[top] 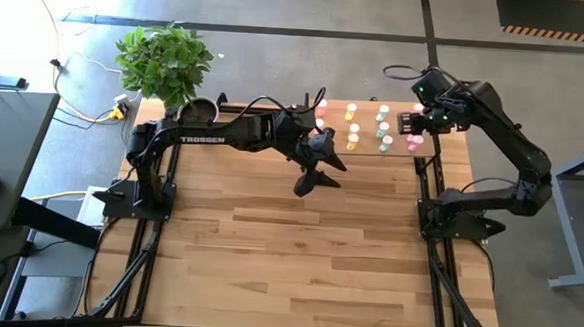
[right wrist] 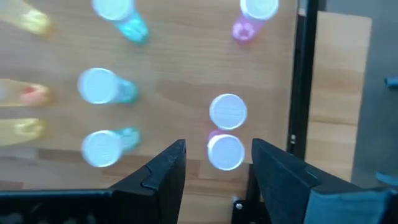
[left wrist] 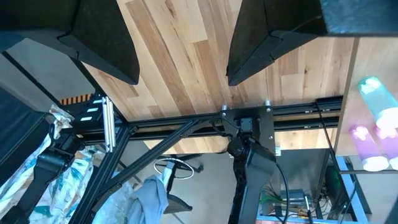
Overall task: Pick and place medicine bottles onto shelf by color
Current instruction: Adjust the purple pill bottles on the shelf
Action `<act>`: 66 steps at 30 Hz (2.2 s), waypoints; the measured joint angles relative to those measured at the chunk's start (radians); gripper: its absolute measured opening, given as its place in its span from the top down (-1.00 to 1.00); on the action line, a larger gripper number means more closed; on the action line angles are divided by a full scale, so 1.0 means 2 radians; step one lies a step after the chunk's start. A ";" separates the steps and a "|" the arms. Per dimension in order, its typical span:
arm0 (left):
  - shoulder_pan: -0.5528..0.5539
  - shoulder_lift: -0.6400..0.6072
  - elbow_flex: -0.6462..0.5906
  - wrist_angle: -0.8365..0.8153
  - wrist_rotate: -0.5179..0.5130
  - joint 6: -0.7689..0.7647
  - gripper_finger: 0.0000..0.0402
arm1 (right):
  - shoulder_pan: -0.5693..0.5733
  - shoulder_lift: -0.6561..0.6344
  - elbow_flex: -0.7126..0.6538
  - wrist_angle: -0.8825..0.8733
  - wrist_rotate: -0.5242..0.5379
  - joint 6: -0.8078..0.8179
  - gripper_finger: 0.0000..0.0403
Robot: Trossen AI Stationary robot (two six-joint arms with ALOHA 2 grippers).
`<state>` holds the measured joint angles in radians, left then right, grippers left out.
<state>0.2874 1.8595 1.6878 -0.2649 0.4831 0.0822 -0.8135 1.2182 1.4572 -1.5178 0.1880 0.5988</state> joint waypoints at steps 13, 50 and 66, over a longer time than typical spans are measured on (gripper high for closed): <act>0.006 -0.020 0.000 0.000 0.002 0.000 -0.18 | 0.035 0.000 0.023 0.020 0.053 0.000 0.13; 0.007 -0.021 0.000 0.000 0.000 0.000 -0.18 | -0.012 0.025 -0.065 0.068 0.050 0.009 0.14; 0.007 -0.020 0.000 0.000 0.000 0.000 -0.18 | -0.012 0.039 -0.065 0.053 0.044 0.025 0.26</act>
<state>0.3008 1.8187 1.6878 -0.2649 0.4828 0.0824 -0.8383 1.2972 1.3262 -1.4117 0.2755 0.6494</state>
